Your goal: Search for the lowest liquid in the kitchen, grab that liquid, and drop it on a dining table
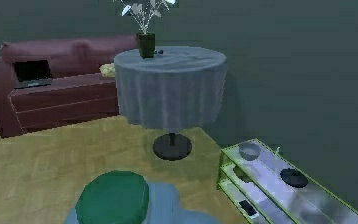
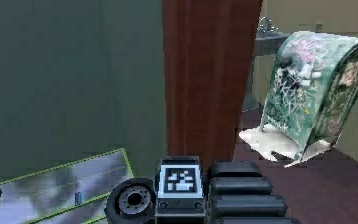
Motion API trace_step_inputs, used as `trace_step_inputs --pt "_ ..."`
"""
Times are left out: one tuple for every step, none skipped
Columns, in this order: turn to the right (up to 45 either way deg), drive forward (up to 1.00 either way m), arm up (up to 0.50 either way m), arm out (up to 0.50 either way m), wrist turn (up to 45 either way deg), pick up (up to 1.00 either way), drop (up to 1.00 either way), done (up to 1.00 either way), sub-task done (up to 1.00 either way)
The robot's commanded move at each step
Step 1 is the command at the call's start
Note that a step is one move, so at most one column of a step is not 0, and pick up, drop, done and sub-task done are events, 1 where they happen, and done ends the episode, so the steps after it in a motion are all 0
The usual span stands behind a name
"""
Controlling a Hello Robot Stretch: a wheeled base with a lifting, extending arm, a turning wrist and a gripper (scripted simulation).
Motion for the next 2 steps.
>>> trace_step_inputs --pt "0.0 1.00 0.00 0.00 0.0 0.00 0.00 0.00 0.00" --pt "45.0 0.00 0.00 0.00 0.0 0.00 0.00 0.00 0.00"
